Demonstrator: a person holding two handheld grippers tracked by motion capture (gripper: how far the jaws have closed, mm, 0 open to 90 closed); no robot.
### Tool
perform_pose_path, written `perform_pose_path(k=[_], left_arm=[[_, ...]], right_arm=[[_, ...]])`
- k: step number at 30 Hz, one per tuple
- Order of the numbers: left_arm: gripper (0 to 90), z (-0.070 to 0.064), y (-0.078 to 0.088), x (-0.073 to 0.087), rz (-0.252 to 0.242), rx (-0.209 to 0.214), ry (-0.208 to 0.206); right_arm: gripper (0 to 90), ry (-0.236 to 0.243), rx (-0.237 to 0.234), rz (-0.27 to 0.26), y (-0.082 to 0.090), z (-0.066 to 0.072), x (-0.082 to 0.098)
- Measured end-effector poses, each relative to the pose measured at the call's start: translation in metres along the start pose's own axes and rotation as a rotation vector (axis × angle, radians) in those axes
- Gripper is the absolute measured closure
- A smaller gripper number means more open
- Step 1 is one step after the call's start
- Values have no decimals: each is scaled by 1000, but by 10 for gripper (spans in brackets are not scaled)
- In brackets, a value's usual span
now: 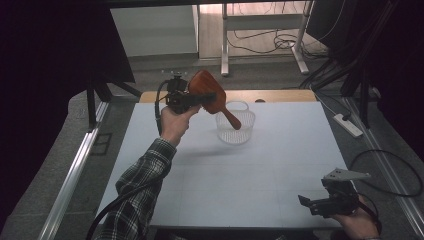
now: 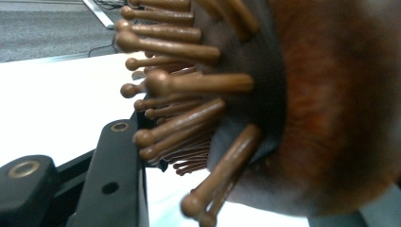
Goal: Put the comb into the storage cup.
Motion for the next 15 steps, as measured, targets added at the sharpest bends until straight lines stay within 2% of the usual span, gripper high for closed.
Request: perform_pose_path(k=[8,15], left_arm=[[516,5,-12,-3,-4,-22,0],[516,9,-25,1,-9,-31,18]], right_arm=[[0,6,-3,1,0,0,0],[0,17,-2,8,-1,1,1]])
Point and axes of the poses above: each handheld gripper's, and its own axes: y roughly backward along the jaws, x roughly out of its underside, z roughly to its left, the point moved 5 cm from there along -y, roughly forward along the jaws, and after that the axes turned 6 degrees about -y, right-handed, at the moved point
